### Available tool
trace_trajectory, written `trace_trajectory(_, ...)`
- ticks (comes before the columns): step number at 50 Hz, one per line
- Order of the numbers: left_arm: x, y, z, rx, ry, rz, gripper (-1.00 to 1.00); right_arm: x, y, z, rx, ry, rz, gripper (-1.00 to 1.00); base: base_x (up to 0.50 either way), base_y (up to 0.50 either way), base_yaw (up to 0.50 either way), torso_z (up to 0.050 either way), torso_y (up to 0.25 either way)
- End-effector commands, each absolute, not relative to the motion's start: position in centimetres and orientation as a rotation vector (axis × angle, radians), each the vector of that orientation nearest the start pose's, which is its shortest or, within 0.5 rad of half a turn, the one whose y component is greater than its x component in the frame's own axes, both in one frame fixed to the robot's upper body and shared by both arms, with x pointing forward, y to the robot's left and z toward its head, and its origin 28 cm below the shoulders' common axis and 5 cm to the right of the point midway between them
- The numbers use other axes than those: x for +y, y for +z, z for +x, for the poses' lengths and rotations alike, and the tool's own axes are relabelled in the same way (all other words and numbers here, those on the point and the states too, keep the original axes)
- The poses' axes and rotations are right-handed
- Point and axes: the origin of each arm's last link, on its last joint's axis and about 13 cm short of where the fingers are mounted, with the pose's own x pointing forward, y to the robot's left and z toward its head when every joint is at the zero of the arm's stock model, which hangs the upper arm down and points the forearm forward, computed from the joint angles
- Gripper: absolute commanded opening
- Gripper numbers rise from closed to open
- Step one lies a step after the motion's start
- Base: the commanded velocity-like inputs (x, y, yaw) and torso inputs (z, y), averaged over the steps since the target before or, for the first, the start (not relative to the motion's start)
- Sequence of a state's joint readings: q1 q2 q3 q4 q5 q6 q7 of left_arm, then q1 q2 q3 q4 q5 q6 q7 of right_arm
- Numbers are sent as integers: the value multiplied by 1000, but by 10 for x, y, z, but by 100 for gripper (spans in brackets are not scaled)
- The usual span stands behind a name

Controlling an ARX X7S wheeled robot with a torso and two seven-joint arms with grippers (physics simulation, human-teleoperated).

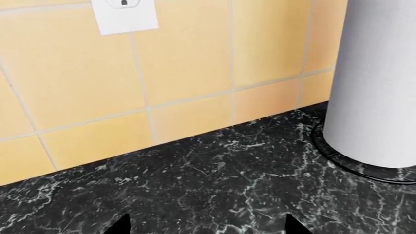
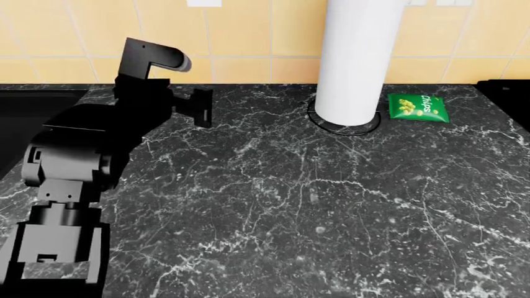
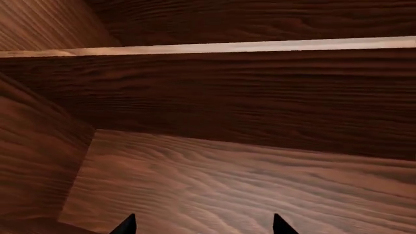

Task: A wet mug is on the counter and needs to be dried. Pick it up and place it upside down in the open cabinet.

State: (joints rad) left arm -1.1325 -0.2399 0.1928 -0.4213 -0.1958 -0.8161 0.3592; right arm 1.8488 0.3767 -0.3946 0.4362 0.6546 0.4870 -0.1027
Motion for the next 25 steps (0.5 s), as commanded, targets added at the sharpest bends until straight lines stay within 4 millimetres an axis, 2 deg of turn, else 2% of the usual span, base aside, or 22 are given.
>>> trace_trajectory(1, 257, 232, 386, 158, -348, 94, 100, -139, 511, 293, -821, 340, -118, 100, 0, 0, 0, 0, 0)
trace_trajectory(14, 259, 230, 387, 165, -343, 85, 100, -113, 494, 260, -799, 472, -132, 100, 0, 0, 0, 0, 0)
trace_trajectory(25, 259, 232, 387, 163, -343, 82, 100, -103, 482, 241, -777, 557, -133, 100, 0, 0, 0, 0, 0)
